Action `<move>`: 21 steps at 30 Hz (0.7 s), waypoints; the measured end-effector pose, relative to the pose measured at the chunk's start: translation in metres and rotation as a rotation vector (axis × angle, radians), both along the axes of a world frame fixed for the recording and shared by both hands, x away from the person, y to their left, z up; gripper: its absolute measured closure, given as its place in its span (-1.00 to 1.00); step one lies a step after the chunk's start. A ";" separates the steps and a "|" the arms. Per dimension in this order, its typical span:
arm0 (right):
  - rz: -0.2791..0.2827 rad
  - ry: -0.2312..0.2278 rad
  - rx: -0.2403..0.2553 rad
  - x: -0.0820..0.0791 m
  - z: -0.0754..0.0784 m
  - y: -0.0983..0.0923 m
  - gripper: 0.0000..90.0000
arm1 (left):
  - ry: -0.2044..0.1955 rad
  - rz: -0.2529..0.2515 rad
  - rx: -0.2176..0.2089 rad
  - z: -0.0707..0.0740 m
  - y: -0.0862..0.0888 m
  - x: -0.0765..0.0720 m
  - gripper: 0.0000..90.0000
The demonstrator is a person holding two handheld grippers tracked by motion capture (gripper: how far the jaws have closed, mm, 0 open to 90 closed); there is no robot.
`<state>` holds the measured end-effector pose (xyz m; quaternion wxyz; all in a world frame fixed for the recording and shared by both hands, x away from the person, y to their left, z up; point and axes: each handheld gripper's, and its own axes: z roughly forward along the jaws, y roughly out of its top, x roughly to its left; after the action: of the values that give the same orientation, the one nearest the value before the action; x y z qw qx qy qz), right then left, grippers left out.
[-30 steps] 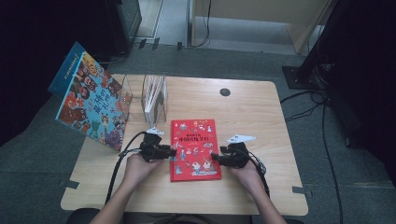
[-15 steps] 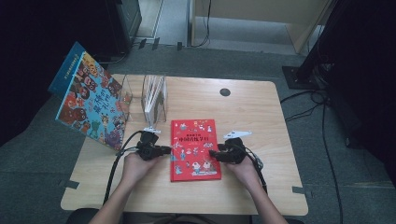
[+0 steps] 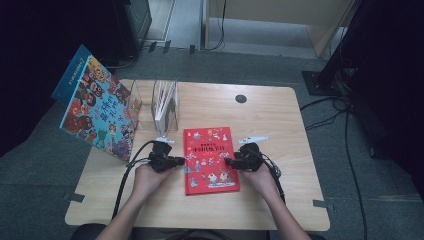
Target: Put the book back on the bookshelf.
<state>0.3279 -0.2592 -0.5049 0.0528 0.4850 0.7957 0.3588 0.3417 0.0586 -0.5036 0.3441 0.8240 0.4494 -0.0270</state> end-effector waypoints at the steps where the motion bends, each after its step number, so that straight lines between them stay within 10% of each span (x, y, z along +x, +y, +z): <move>1: 0.002 0.002 -0.005 0.001 0.000 0.001 0.00 | -0.005 -0.001 0.005 0.000 0.000 0.000 0.95; 21: -0.042 0.087 -0.034 0.024 0.007 0.007 0.02 | -0.023 0.015 0.008 0.000 -0.001 0.000 0.93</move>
<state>0.3516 -0.2521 -0.4979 0.0340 0.5159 0.7928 0.3227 0.3422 0.0578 -0.5037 0.3460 0.8223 0.4516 -0.0130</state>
